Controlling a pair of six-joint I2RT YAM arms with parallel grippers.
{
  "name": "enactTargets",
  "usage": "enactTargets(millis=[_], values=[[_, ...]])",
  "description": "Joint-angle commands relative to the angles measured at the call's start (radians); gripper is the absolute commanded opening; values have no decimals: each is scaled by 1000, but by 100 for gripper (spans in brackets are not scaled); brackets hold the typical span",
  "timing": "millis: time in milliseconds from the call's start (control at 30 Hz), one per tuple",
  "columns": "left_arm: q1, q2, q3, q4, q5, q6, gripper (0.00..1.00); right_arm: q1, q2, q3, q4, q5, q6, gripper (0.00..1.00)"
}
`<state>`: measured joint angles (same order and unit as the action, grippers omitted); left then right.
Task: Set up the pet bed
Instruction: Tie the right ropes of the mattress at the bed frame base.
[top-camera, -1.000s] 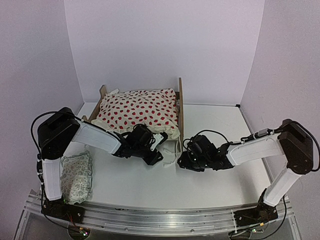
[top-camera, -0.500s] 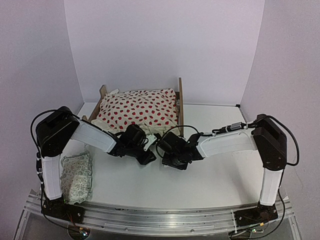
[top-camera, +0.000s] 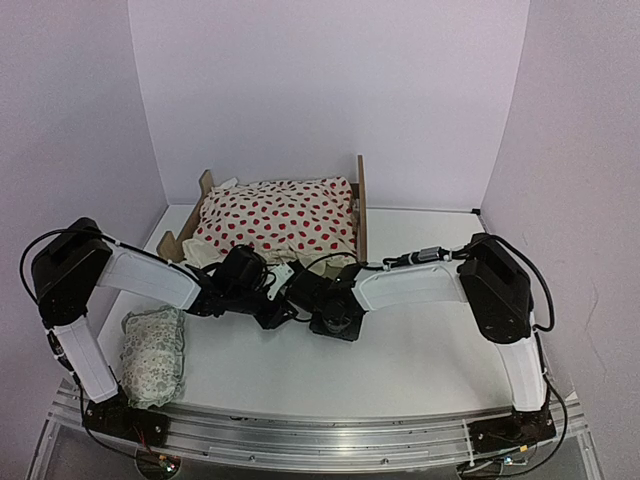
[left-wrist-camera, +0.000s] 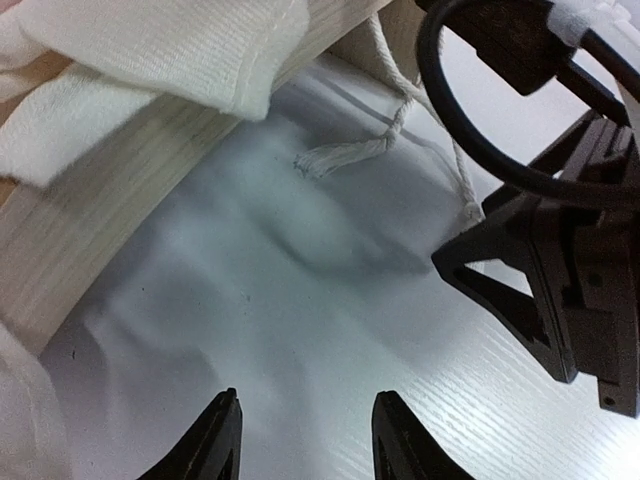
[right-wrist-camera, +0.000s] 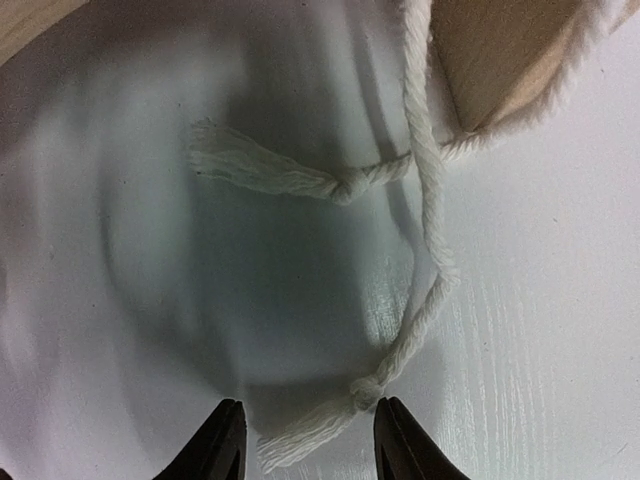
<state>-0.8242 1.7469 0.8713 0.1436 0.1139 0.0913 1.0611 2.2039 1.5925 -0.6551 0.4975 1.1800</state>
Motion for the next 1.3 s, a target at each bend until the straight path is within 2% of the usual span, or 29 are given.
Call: enactTargets(millis=[0, 100, 167, 233, 267, 500, 667, 800, 967, 1267], values=[[5, -71, -34, 36, 22, -31, 46, -1, 65, 101, -144, 33, -9, 42], [5, -91, -49, 36, 25, -31, 45, -1, 103, 154, -224, -2, -6, 28], [5, -98, -57, 43, 26, -30, 45, 0, 120, 161, -255, -23, -5, 12], [5, -100, -61, 49, 32, -26, 45, 0, 122, 158, -269, -32, -7, 2], [5, -101, -63, 55, 38, -24, 45, 1, 116, 154, -271, -33, -13, 0], [4, -57, -63, 124, 146, 44, 43, -4, -37, 71, -256, -37, -184, 0], [5, 13, -60, 253, 281, 137, 43, -52, -165, -104, -81, -209, -283, 0], [5, 102, 15, 246, 341, 166, 43, -85, -225, -172, 36, -295, -353, 0], [5, 172, 46, 318, 352, 138, 44, -108, -265, -203, 96, -353, -412, 0], [5, 297, 159, 358, 263, 154, 47, -136, -389, -371, 254, -408, -444, 0]])
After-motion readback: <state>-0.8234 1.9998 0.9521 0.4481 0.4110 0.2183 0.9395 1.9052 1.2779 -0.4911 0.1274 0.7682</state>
